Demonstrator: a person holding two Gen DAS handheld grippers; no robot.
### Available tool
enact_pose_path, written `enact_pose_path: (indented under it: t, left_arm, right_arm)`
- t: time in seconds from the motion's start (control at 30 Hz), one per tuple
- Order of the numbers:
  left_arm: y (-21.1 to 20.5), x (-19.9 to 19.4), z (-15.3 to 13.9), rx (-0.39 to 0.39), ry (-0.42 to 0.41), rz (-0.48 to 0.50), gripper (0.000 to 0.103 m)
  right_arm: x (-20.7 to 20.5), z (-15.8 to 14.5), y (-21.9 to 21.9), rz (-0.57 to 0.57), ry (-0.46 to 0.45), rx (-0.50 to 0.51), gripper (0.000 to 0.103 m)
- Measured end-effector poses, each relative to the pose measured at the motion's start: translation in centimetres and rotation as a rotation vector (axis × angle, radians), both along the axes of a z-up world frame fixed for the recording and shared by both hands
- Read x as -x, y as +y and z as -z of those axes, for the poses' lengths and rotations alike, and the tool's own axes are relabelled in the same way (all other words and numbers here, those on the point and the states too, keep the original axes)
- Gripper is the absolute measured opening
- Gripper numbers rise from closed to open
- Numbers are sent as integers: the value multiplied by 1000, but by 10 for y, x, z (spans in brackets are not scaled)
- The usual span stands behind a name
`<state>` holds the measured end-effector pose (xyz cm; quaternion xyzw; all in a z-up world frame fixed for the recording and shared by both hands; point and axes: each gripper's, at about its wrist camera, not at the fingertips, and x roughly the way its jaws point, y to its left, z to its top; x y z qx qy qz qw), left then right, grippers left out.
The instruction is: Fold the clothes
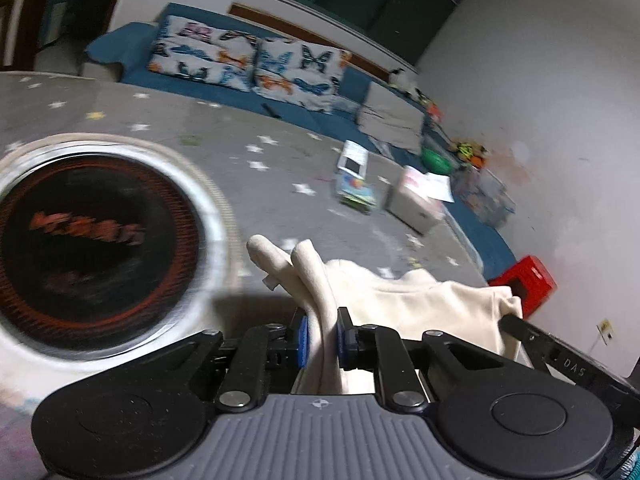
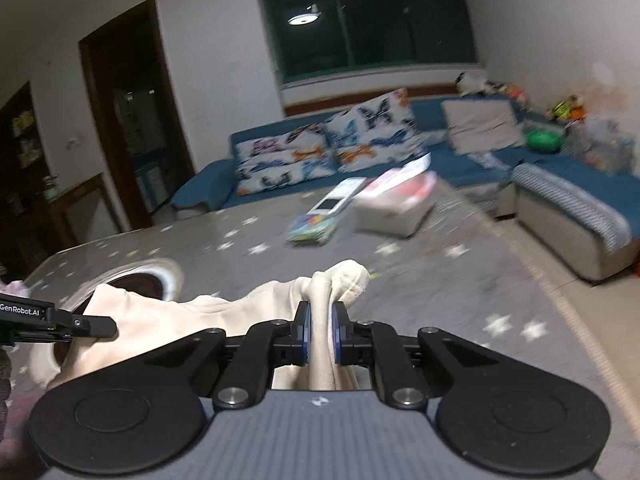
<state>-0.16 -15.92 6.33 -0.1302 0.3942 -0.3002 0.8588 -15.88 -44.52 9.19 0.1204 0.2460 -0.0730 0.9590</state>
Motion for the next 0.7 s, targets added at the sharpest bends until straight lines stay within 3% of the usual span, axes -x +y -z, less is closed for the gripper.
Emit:
enact_pose_path:
  t: [0.33, 0.43, 0.57, 0.7]
  left_arm:
    - [-82, -4, 5, -20, -26, 120, 14]
    - [-101, -7, 14, -69, -30, 139, 14]
    - [-107, -12, 24, -126, -25, 128, 18]
    - [-102, -13, 24, -154, -37, 113, 21]
  right_arm:
    - [5, -9, -58, 153, -3, 82, 9]
    - [2, 1, -68, 191, 27, 83, 10]
    - [-2, 24, -84, 246, 98, 61, 12]
    - [1, 32, -90, 263, 113, 64, 12]
